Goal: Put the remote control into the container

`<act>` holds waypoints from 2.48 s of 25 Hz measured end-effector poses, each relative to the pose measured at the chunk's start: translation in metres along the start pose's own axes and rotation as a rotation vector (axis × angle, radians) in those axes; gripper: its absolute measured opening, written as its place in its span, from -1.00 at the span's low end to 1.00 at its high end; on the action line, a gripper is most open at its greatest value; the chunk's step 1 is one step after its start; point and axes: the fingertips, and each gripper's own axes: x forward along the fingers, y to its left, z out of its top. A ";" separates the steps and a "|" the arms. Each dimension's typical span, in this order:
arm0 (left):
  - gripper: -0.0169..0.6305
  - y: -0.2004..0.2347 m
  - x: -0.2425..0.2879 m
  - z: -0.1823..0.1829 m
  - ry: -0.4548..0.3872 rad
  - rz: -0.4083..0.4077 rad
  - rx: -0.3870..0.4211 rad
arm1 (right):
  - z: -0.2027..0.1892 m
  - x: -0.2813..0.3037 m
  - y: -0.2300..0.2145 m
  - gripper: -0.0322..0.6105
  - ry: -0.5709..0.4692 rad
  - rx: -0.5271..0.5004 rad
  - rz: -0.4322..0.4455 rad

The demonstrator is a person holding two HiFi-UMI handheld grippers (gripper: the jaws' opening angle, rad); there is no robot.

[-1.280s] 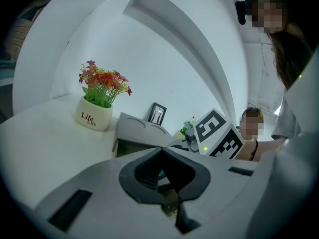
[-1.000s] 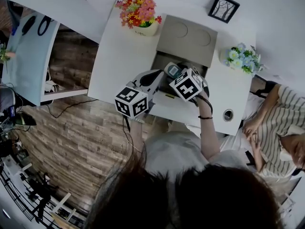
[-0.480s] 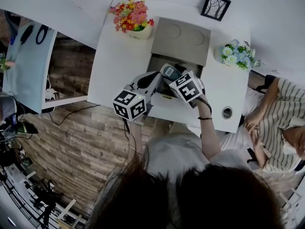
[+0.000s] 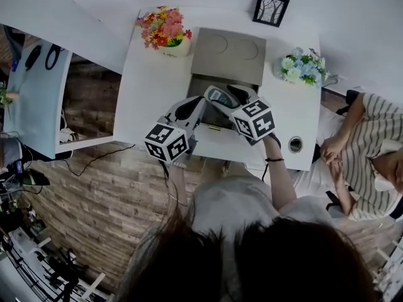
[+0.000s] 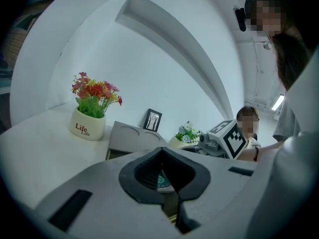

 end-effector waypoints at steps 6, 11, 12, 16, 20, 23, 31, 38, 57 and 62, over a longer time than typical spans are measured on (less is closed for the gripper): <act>-0.94 -0.019 0.002 0.011 -0.016 -0.029 0.042 | 0.023 -0.031 0.001 -0.24 -0.156 0.091 0.021; -0.94 -0.037 0.005 0.022 -0.031 -0.054 0.081 | 0.037 -0.050 0.006 -0.32 -0.228 0.102 0.030; -0.94 -0.040 0.006 0.025 -0.036 -0.058 0.090 | 0.042 -0.055 0.007 -0.39 -0.251 0.106 0.032; -0.94 -0.053 0.008 0.037 -0.057 -0.078 0.117 | 0.060 -0.074 0.008 -0.54 -0.324 0.114 0.035; -0.94 -0.065 0.010 0.048 -0.081 -0.092 0.146 | 0.070 -0.086 0.005 -0.70 -0.353 0.082 0.015; -0.94 -0.075 0.010 0.056 -0.106 -0.095 0.176 | 0.079 -0.097 0.008 -0.77 -0.388 0.060 0.019; -0.94 -0.109 0.005 0.072 -0.162 -0.128 0.239 | 0.105 -0.128 0.023 -0.89 -0.463 -0.047 0.012; -0.94 -0.129 -0.007 0.081 -0.198 -0.115 0.275 | 0.120 -0.153 0.036 -0.90 -0.506 -0.124 -0.009; -0.94 -0.181 -0.023 0.067 -0.258 -0.033 0.376 | 0.099 -0.199 0.059 -0.90 -0.566 -0.245 0.048; -0.94 -0.192 -0.029 0.065 -0.265 -0.021 0.398 | 0.094 -0.207 0.064 -0.90 -0.579 -0.249 0.059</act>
